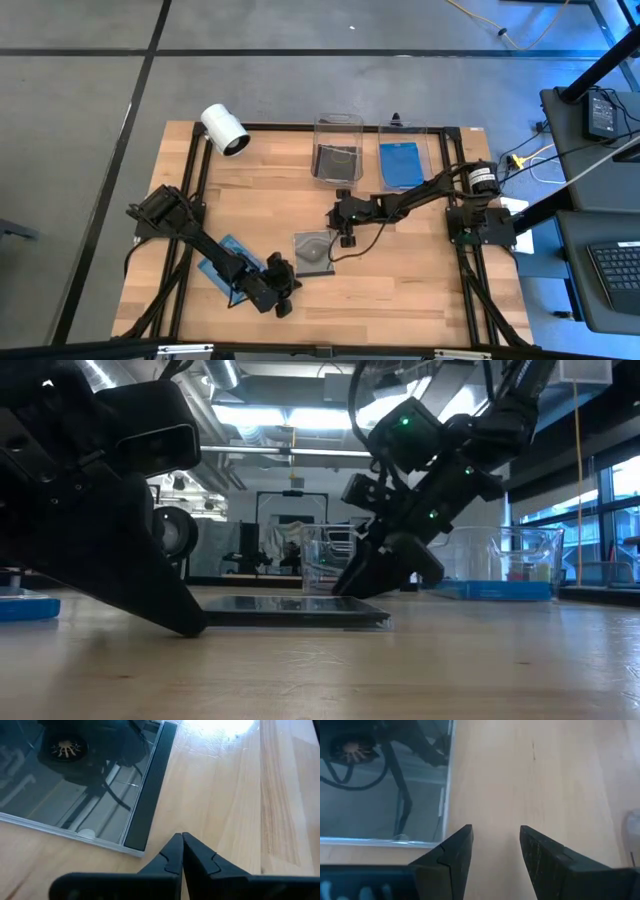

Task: Pick & place jewel cases by type
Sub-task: Put the black CD case into the left transparent bin

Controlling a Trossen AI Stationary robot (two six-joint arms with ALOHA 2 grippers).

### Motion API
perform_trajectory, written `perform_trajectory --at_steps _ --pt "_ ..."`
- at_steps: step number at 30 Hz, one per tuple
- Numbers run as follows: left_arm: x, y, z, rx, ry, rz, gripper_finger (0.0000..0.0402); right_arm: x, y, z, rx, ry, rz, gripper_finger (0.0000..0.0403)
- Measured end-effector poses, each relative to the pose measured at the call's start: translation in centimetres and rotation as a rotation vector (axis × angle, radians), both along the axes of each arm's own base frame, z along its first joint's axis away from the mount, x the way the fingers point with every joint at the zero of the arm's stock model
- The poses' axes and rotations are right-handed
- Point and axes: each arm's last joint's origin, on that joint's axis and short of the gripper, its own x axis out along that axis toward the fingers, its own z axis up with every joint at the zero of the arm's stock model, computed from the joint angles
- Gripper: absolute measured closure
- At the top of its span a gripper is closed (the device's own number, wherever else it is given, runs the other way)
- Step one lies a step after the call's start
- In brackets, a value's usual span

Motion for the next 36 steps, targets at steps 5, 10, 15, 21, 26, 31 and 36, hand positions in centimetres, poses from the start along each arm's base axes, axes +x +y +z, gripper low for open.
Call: perform_trajectory --at_steps 5,10,15,21,26,31,36 --pt "-0.1 0.1 -0.2 0.013 0.018 0.006 0.0396 -0.2 1.6 -0.1 0.023 0.020 0.031 0.0231" --pt "-0.2 0.2 -0.3 0.008 0.034 0.007 0.0399 -0.7 3.1 -0.4 0.048 0.060 0.050 0.0231" --pt "-0.5 0.2 -0.4 0.005 0.056 0.027 0.0398 -1.2 4.8 -0.6 0.074 0.087 0.048 0.0231" --pt "-0.6 0.3 -0.5 0.017 0.068 0.027 0.0397 -1.9 7.1 -0.7 0.096 0.113 0.036 0.0231" --pt "-0.8 0.4 -0.3 0.050 0.101 -0.015 0.0399 -2.6 8.4 -0.8 0.107 0.138 0.014 0.0231" --pt "-1.6 1.0 0.9 0.090 0.162 -0.025 0.0396 -3.3 9.7 -0.4 0.168 0.164 0.024 0.0231" --pt "-2.1 1.5 2.0 0.140 0.162 -0.031 0.0399 -3.7 10.5 -0.3 0.096 0.154 0.038 0.0231"
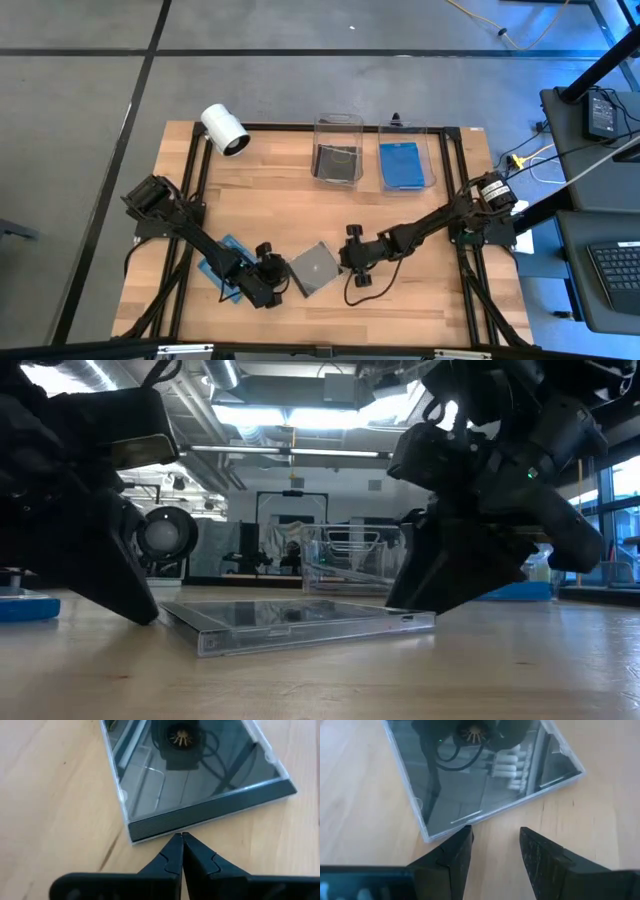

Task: Pick & place jewel cases by type
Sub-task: Put the black CD case into the left transparent bin

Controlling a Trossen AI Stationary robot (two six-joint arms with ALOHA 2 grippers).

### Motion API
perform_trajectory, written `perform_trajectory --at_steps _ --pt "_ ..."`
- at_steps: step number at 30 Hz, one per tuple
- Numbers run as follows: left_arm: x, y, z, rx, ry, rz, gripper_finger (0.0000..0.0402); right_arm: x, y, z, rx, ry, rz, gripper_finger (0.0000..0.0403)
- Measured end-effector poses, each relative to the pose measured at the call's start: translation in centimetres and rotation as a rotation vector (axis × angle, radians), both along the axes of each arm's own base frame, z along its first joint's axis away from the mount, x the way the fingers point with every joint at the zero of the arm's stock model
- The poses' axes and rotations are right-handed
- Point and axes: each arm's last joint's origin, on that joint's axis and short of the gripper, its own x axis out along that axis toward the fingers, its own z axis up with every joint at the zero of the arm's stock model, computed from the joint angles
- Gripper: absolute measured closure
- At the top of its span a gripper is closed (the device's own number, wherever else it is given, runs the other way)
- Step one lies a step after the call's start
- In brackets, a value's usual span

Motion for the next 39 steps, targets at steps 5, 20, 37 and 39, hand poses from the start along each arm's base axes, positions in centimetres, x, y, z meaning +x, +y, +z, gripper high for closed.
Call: perform_trajectory --at_steps 5,20,37,39 --pt "-0.5 0.3 1.3 -0.015 0.031 -0.034 0.0392 -0.3 -0.2 0.4 -0.031 0.013 -0.022 0.0231" --pt "-0.1 0.7 4.1 0.157 -0.074 -0.195 0.0386 -2.8 1.3 3.7 0.030 0.014 -0.159 0.0231" --pt "0.0 0.4 4.0 0.020 -0.084 -0.116 0.0225 -2.3 5.1 1.4 0.061 -0.125 -0.134 0.0231" --pt "0.0 0.3 4.0 -0.017 -0.076 -0.124 0.0211 -2.4 5.2 1.1 0.046 -0.129 -0.142 0.0231"
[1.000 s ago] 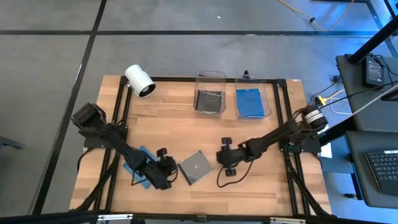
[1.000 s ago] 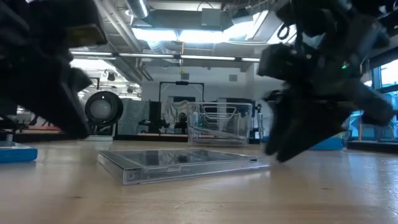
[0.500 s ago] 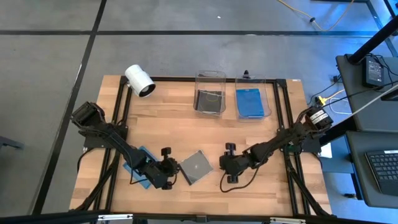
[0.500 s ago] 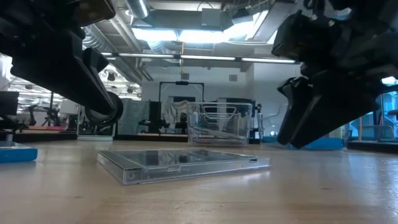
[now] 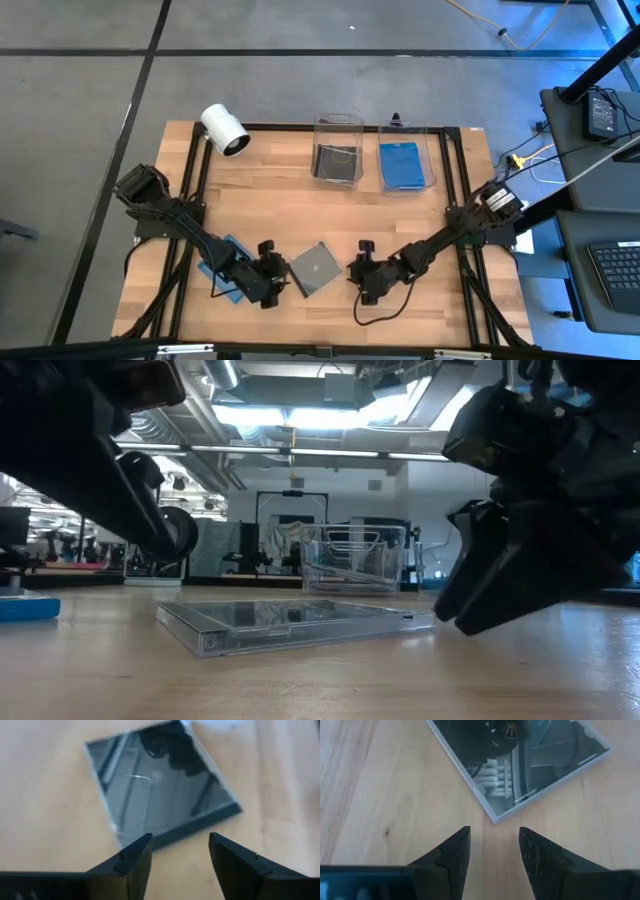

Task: Pick & place jewel cases by type
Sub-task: Put the black CD case into the left transparent bin

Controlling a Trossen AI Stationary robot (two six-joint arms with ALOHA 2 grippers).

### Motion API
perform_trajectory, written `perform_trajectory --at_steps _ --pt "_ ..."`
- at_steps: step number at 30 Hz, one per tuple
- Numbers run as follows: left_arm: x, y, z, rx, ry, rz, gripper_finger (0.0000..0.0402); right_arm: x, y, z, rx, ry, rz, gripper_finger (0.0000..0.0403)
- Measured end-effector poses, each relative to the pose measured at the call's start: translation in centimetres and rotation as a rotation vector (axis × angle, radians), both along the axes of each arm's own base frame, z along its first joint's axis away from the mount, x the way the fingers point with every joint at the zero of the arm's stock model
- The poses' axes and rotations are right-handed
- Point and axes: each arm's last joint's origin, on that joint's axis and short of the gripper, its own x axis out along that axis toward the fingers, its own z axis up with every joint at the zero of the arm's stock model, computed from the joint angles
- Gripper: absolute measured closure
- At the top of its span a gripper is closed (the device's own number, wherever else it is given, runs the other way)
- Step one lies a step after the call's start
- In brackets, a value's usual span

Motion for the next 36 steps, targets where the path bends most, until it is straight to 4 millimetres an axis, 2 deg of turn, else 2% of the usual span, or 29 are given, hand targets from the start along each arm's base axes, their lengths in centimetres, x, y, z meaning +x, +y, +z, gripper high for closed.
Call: perform_trajectory --at_steps 3,8,13,15,20,28,32,36 --pt "0.2 -0.3 0.3 -0.060 -0.022 -0.008 0.0199 0.0 0.1 -0.2 0.015 -0.003 -0.017 0.0231" --pt "0.2 -0.2 0.2 -0.034 -0.011 -0.031 0.0194 0.2 0.2 -0.1 0.031 -0.028 -0.017 0.0231" --pt "-0.9 0.9 -0.8 -0.050 0.133 0.124 0.0194 0.3 0.3 0.0 0.039 -0.042 -0.015 0.0231" --pt "-1.2 1.3 -1.1 -0.016 0.173 0.137 0.0194 0.4 0.3 0.0 0.039 -0.044 -0.015 0.0231" --pt "-1.4 1.6 -1.9 0.136 0.247 0.022 0.0194 0.4 0.1 0.0 0.042 -0.042 -0.021 0.0231" --pt "-0.4 2.0 -3.4 0.180 0.259 0.019 0.0194 0.5 0.2 -0.8 0.061 -0.019 -0.028 0.0231" --pt "-0.1 2.0 -3.4 0.202 0.244 -0.020 0.0194 0.8 0.3 -1.6 0.064 -0.028 -0.032 0.0231" --pt "0.3 2.1 -3.4 0.221 0.231 -0.062 0.0195 1.0 0.4 -1.7 0.065 -0.045 -0.025 0.0231"
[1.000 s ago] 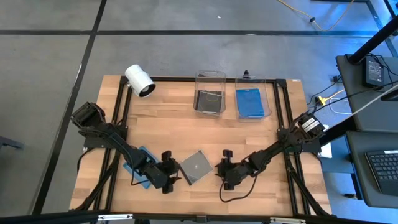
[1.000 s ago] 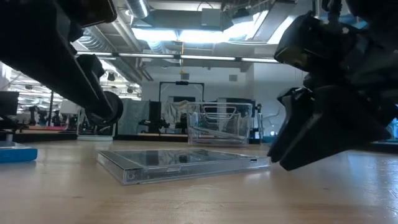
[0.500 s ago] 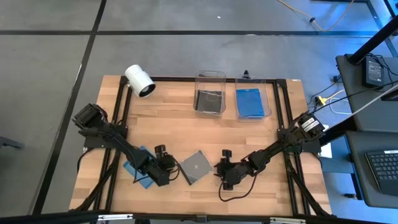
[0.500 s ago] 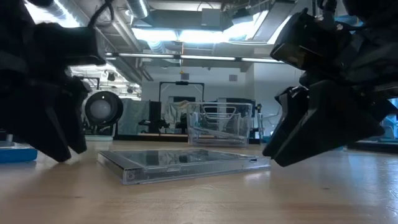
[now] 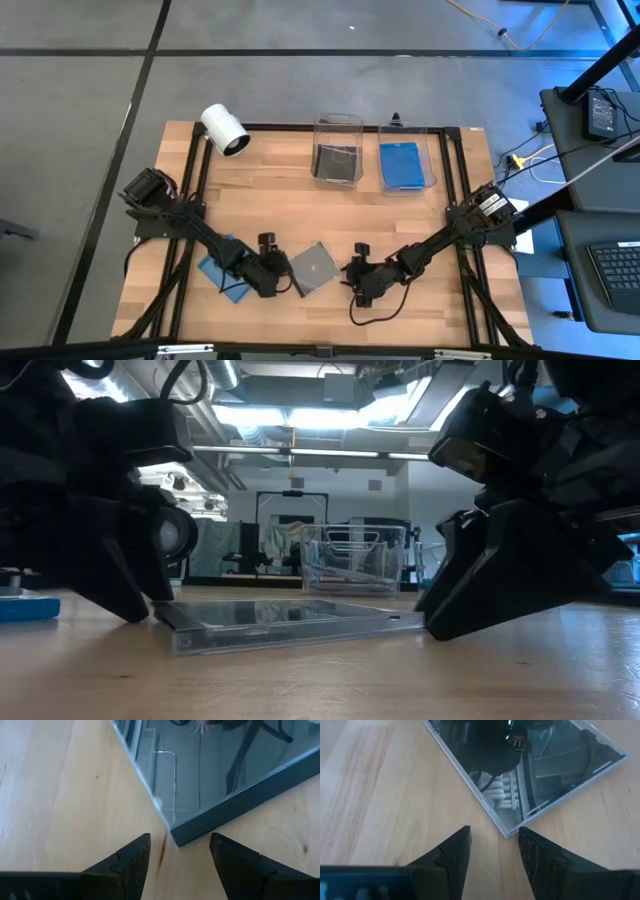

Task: Pick & place jewel cases by type
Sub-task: Put the black CD case into the left transparent bin

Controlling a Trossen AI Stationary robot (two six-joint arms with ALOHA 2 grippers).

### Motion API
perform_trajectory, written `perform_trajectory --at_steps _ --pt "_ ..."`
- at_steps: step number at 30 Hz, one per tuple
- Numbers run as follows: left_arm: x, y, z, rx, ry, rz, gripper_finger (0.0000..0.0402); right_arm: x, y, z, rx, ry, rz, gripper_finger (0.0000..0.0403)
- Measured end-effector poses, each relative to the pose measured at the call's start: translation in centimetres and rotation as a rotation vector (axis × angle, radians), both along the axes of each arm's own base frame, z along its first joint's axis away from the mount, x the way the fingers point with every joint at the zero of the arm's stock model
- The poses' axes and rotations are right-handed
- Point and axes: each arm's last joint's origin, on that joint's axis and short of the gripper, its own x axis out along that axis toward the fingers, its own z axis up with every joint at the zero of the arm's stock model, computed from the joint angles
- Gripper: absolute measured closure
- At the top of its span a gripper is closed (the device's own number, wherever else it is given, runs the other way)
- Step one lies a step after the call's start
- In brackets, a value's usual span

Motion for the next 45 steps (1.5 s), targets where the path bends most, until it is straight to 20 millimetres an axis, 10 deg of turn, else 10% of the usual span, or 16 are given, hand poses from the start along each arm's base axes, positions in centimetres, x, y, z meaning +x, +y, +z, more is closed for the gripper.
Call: perform_trajectory --at_steps 18,45 --pt "1.4 0.3 0.3 -0.118 -0.054 -0.063 0.0289 0.0 -0.2 -0.2 -0.029 0.016 0.032 0.0231" --pt "1.0 -0.9 1.4 -0.019 -0.140 -0.156 0.0284 0.0 -0.3 -0.2 -0.043 0.010 0.024 0.0231"
